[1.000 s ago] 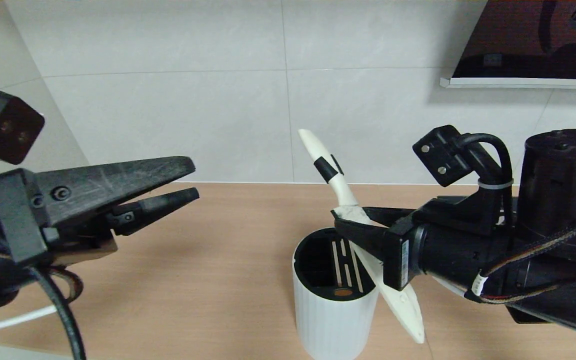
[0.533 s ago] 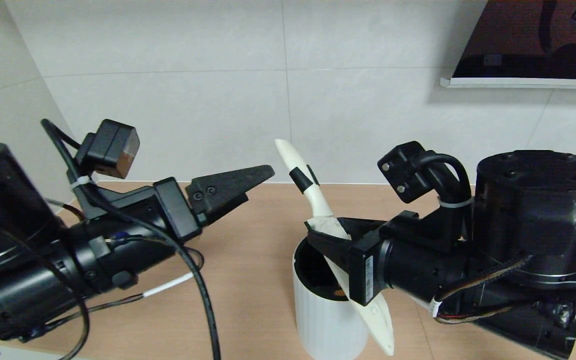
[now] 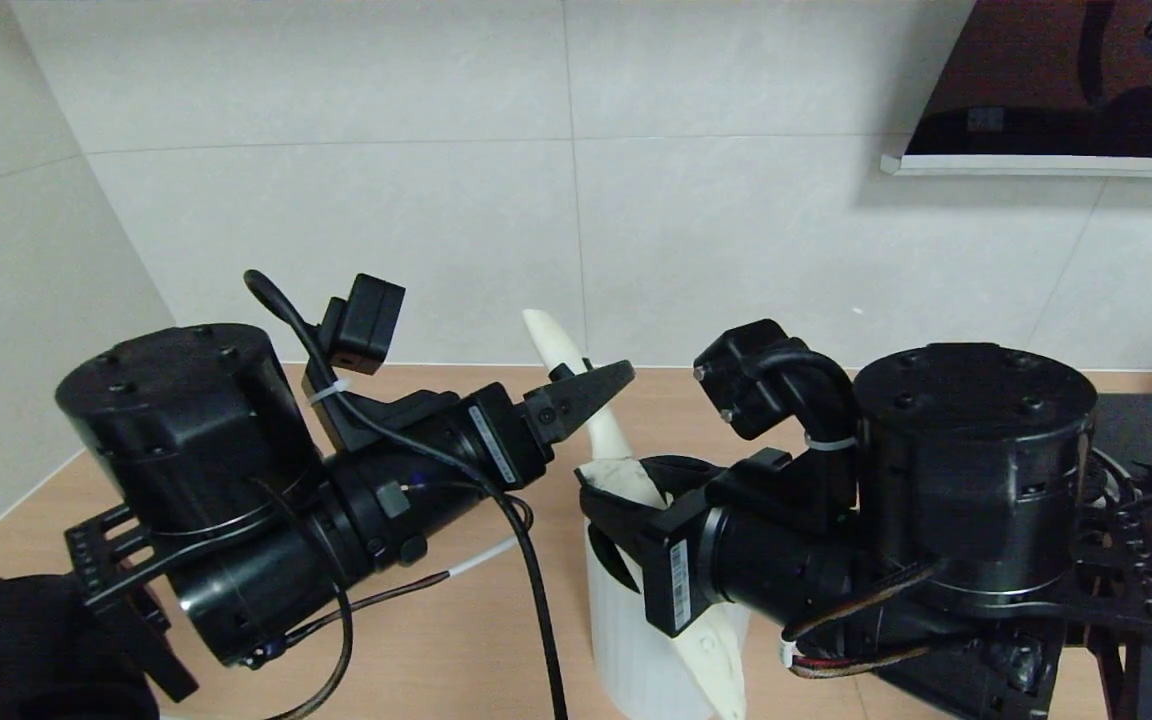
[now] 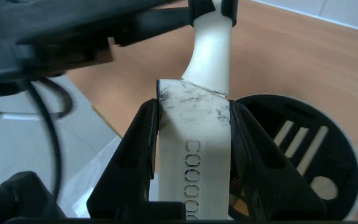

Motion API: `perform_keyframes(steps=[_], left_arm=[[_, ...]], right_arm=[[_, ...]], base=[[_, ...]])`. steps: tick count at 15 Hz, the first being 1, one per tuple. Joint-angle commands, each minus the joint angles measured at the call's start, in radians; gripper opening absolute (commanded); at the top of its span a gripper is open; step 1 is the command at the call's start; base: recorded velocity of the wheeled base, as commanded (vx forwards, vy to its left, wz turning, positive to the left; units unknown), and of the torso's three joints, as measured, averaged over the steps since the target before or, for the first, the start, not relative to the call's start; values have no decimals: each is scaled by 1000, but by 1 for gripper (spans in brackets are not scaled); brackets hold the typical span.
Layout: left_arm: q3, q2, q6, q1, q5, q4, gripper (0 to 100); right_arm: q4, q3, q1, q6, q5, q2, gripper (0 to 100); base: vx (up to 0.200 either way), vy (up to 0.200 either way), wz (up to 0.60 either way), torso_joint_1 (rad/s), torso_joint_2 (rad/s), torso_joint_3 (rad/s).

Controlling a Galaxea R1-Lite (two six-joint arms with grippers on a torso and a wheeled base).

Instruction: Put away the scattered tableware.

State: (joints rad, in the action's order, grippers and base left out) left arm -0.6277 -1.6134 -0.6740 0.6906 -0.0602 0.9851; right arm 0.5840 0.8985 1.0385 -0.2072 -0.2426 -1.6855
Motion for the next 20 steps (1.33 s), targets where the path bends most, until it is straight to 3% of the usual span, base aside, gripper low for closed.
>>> perform_keyframes(steps=[1, 8, 9, 20], left_arm=[[3, -11, -2, 7, -1, 1, 100], [-3, -23, -4, 7, 2, 3, 100], [-3, -23, -4, 7, 2, 3, 0], [3, -31, -2, 7, 0, 18, 0]], right_arm=[[0, -4, 5, 2, 0, -6, 0], [0, -20, 6, 6, 0, -3, 0], [0, -20, 6, 6, 0, -2, 0], [0, -24, 6, 6, -1, 3, 0]], base=[[0, 0, 0, 0, 0, 0], [0, 0, 0, 0, 0, 0], [0, 0, 0, 0, 0, 0], [0, 0, 0, 0, 0, 0]])
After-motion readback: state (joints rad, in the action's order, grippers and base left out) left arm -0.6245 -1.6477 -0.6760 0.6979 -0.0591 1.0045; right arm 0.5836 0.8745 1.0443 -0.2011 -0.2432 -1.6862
